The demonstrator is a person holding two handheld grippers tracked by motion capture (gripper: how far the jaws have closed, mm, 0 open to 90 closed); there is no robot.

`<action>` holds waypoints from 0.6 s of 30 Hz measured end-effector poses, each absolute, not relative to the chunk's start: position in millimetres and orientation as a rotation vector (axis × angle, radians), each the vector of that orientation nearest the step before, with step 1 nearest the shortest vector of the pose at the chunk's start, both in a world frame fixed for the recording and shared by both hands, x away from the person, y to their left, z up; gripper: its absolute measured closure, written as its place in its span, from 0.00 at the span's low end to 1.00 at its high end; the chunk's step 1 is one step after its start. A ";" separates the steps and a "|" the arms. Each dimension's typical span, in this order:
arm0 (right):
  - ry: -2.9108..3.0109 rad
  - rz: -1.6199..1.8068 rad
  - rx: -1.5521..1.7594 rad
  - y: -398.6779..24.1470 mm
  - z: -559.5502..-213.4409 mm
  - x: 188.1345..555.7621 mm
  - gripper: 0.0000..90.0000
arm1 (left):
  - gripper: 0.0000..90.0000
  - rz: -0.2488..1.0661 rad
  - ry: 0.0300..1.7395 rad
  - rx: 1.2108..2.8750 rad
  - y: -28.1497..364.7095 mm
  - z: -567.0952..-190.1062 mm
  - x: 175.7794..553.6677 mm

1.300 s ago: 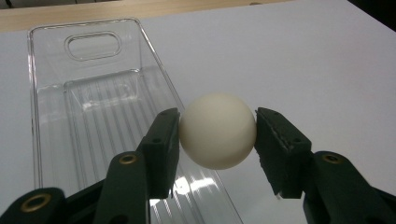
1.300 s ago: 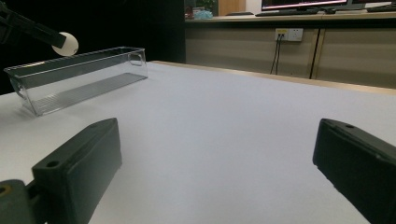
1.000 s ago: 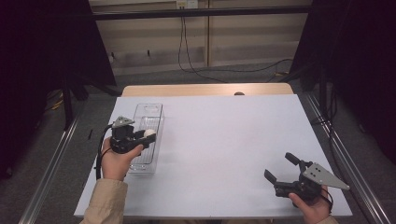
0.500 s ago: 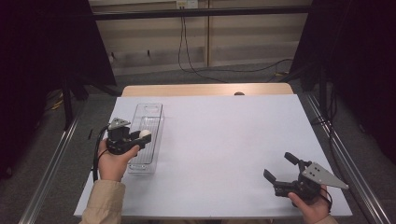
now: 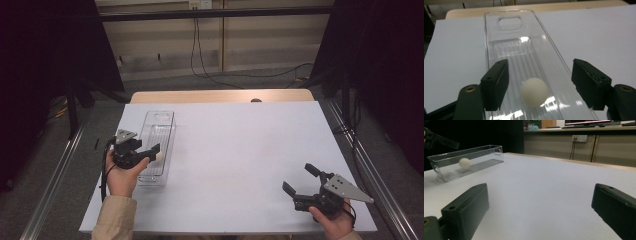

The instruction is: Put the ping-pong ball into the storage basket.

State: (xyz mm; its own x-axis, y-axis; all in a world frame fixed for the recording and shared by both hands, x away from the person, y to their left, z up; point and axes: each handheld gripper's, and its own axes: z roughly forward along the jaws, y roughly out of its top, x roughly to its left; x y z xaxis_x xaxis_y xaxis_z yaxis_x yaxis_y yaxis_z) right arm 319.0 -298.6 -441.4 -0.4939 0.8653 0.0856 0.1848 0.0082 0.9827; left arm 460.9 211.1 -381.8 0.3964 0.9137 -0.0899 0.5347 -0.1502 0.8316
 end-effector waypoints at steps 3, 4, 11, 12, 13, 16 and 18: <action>1.717 1.531 1.080 -298.3 -440.9 318.6 0.01 | 0.26 0.586 1.245 1.763 211.5 -384.7 452.6; 1.713 1.532 1.075 -297.9 -440.5 318.6 0.01 | 0.22 0.583 1.240 1.741 212.0 -385.5 449.9; 1.711 1.527 1.086 -298.6 -441.0 318.1 0.01 | 0.13 0.613 1.200 1.664 212.4 -389.3 434.1; 1.710 1.525 1.086 -298.9 -441.0 317.9 0.01 | 0.12 0.615 1.194 1.666 212.2 -389.5 432.5; 1.711 1.524 1.085 -299.0 -441.0 317.8 0.01 | 0.12 0.608 1.189 1.660 211.7 -390.0 430.5; 1.708 1.524 1.089 -298.4 -441.3 317.9 0.01 | 0.09 0.616 1.179 1.655 212.1 -390.5 426.2; 1.713 1.523 1.088 -298.7 -441.2 317.8 0.01 | 0.09 0.615 1.163 1.650 213.3 -391.2 423.1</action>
State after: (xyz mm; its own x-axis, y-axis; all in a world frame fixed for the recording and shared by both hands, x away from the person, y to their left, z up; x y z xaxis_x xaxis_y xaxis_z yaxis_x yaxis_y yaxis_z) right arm 317.8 -298.7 -441.2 -0.4878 0.8688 0.0855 0.1862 0.0079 0.9825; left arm 423.1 213.3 -391.2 0.4116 0.9023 -0.1283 0.4025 -0.0537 0.9138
